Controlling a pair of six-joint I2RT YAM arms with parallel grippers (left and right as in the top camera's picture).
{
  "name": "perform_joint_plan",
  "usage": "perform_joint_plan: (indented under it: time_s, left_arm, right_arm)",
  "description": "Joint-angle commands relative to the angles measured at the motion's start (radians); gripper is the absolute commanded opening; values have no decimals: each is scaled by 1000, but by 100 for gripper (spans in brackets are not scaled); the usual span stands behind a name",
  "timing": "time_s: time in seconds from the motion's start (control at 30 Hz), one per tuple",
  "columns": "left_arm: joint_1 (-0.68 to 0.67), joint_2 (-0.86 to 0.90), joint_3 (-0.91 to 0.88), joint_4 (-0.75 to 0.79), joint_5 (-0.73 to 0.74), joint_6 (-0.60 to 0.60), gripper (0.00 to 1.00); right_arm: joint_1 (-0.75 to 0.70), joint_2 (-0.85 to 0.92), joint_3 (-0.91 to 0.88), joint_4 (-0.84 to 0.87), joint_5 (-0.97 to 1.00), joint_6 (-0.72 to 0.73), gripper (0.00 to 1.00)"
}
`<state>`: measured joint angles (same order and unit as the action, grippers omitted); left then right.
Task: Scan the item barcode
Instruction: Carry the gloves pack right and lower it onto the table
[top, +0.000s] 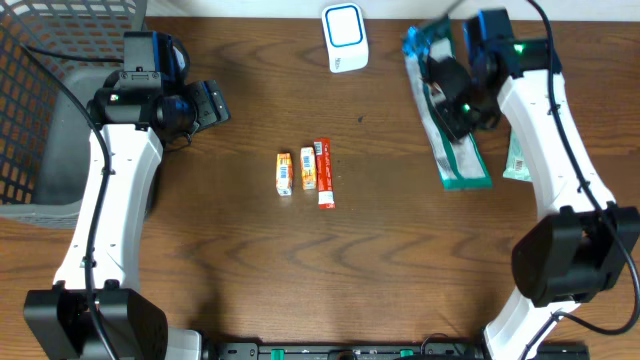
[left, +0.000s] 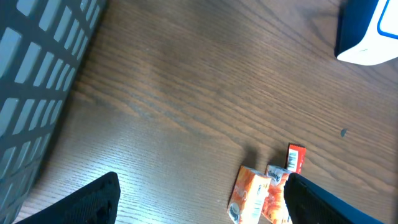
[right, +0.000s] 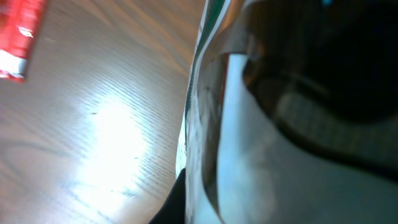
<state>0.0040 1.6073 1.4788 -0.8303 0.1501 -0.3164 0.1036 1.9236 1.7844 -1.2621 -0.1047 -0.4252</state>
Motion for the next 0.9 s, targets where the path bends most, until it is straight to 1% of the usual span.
perform_joint_plan:
  time_s: [0.0, 0.13, 0.23, 0.3, 0.33, 0.37, 0.4, 0.43, 0.57, 0.7, 0.87]
  left_arm:
    - [2, -8, 0, -1, -13, 9, 85]
    - [2, -8, 0, -1, -13, 9, 85]
    - [2, -8, 0, -1, -13, 9, 85]
    - [2, -8, 0, -1, -13, 9, 85]
    - [2, -8, 0, -1, -13, 9, 85]
    - [2, -8, 0, -1, -13, 9, 85]
    - [2, -8, 0, -1, -13, 9, 85]
    - [2, -8, 0, -1, -13, 9, 85]
    - [2, -8, 0, -1, -13, 9, 85]
    - [2, -8, 0, -1, -13, 9, 85]
    - [2, -8, 0, -1, -13, 9, 85]
  right_arm:
    - [-61, 2, -132, 68, -24, 29, 1]
    - [-124, 2, -295, 216, 11, 37, 1]
    - [-156, 2, -383, 301, 42, 36, 1]
    - [-170, 2, -420, 346, 72, 37, 4]
    - [-174, 2, -433, 367, 85, 36, 7]
    - [-179, 2, -441, 383, 96, 37, 18]
    - [-182, 2, -445, 389, 99, 37, 32]
    - [-182, 2, -446, 390, 100, 36, 51]
    - [-182, 2, -446, 393, 101, 36, 99]
    - [-182, 1, -445, 406, 123, 41, 99]
    - [-180, -2, -438, 396, 223, 120, 99]
